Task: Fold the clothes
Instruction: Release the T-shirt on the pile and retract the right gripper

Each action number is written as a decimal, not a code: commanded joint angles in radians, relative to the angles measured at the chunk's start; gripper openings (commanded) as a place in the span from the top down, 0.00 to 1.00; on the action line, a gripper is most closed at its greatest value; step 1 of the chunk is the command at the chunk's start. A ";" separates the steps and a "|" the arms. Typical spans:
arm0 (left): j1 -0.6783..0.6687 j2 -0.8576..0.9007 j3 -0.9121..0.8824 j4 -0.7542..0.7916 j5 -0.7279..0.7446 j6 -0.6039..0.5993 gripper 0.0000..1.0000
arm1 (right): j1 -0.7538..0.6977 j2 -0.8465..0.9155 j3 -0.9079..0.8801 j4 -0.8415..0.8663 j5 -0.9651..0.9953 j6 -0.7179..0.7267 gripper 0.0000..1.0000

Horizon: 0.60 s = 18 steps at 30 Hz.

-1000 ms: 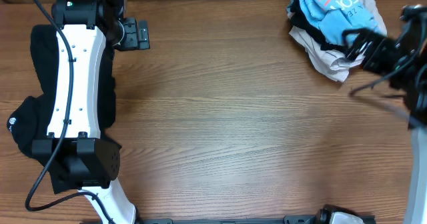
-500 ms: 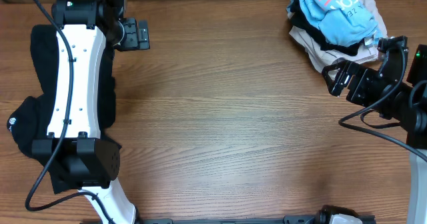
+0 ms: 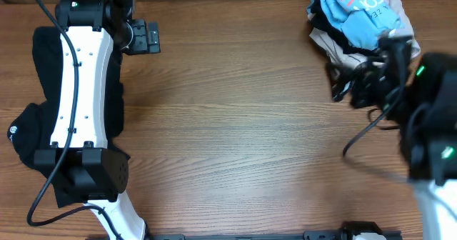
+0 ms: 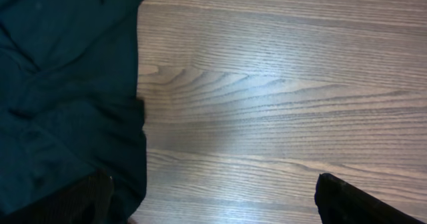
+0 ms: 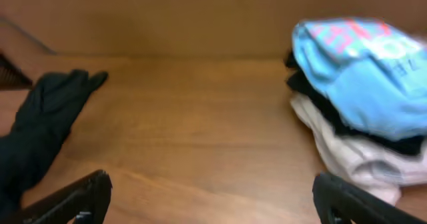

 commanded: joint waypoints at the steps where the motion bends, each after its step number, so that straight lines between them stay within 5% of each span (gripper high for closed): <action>1: 0.003 -0.007 -0.005 0.002 0.009 0.012 0.00 | 0.096 -0.186 -0.217 0.146 0.122 -0.026 0.00; 10: 0.003 -0.007 -0.005 0.002 0.009 0.011 0.00 | 0.135 -0.640 -0.803 0.459 0.183 0.083 0.00; 18: 0.003 -0.007 -0.005 0.002 0.009 0.011 0.00 | 0.135 -0.926 -1.130 0.547 0.181 0.084 0.00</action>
